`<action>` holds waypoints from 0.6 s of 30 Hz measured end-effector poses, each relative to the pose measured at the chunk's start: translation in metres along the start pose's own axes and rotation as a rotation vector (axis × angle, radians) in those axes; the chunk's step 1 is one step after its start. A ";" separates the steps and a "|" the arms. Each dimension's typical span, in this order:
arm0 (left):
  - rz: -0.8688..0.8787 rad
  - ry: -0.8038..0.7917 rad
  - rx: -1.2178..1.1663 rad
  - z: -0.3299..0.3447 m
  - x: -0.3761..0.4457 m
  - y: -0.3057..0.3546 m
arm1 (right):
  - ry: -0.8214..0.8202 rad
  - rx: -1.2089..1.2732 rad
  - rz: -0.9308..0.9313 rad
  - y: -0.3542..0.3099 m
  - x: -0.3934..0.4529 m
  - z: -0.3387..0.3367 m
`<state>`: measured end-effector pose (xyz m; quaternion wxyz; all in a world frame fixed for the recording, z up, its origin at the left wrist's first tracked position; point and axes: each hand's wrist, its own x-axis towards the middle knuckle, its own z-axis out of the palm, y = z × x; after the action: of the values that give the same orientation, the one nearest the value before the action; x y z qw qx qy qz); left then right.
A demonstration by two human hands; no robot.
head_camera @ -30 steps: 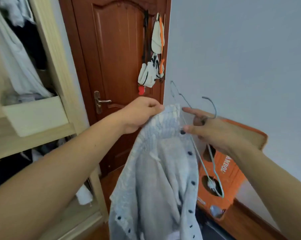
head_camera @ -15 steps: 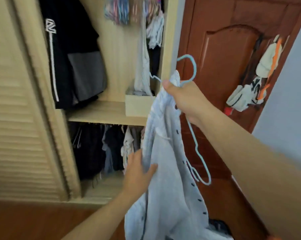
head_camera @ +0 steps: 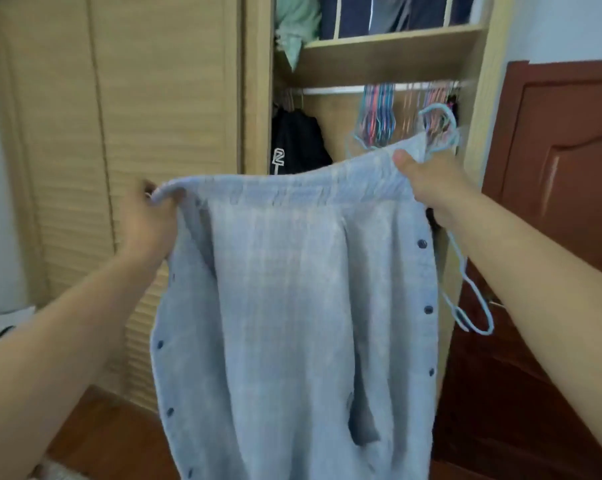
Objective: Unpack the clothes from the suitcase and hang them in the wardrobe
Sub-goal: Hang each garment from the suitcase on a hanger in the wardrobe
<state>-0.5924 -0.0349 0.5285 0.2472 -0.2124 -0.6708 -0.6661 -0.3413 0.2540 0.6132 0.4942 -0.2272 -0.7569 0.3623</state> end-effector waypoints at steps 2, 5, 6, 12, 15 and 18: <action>0.096 0.113 -0.060 -0.042 0.041 0.054 | 0.025 0.158 0.014 -0.030 0.006 0.030; 0.022 0.117 -0.169 -0.103 0.070 0.080 | 0.023 0.303 0.005 -0.061 0.005 0.078; 0.003 0.092 -0.161 -0.125 0.074 0.077 | 0.007 0.334 0.005 -0.066 0.002 0.096; -0.116 0.149 0.085 -0.262 0.065 0.029 | -0.313 0.413 -0.037 -0.070 -0.051 0.216; -0.173 0.204 0.196 -0.321 0.045 0.020 | -0.523 0.574 0.071 -0.074 -0.089 0.265; -0.308 0.161 0.324 -0.367 -0.009 0.010 | -0.793 0.684 0.249 -0.054 -0.127 0.296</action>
<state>-0.5611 -0.4011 0.5268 0.2262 -0.0114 -0.7716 -0.5944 -0.5592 0.0352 0.5069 0.1694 0.0129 -0.6915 0.7021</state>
